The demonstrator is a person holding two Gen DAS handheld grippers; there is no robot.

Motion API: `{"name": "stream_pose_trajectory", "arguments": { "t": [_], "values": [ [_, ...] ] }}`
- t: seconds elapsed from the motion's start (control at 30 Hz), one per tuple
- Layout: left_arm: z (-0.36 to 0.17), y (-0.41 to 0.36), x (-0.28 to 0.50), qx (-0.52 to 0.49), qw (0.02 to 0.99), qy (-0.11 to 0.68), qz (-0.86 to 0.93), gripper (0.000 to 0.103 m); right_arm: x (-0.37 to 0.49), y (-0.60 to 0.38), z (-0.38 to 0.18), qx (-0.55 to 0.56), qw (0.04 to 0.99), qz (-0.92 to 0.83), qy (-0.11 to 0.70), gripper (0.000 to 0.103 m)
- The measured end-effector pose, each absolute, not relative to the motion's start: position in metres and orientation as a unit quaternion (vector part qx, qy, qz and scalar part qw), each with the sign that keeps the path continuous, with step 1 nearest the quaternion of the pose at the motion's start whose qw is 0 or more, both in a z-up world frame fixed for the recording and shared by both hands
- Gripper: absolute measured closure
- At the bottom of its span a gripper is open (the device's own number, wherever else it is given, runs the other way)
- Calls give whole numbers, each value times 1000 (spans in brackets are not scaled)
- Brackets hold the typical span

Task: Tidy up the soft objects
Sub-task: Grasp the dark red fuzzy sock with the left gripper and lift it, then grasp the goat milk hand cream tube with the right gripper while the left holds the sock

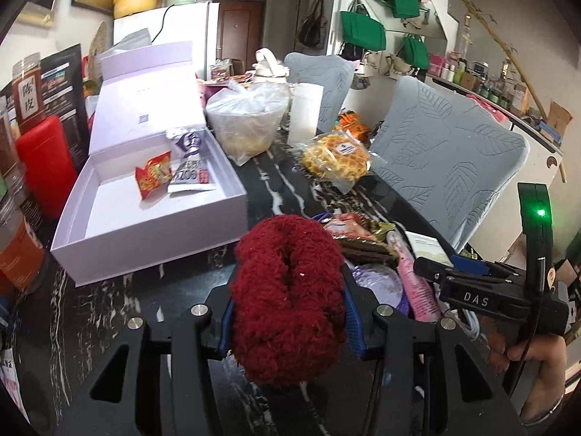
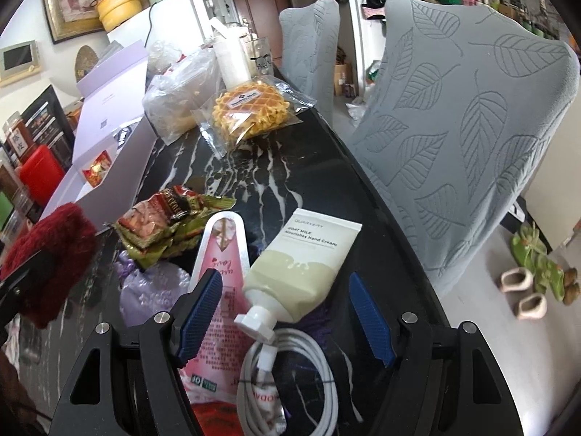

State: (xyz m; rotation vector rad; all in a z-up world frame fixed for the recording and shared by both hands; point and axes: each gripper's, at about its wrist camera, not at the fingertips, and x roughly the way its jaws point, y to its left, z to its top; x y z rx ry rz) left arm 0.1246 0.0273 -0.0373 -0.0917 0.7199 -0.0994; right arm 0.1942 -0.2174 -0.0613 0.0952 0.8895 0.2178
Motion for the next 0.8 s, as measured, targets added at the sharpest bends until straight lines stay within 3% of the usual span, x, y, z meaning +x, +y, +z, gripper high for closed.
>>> {"name": "stream_pose_trajectory", "arguments": {
  "t": [0.67,0.8],
  "values": [
    [-84,38,145,-78,896,434,-48,56,207,-212,-68,36,899,69,431,36],
    [-91,46,147,-111,888,442,-55,51,209,-209,-69,22,898,68,434,40]
  ]
}}
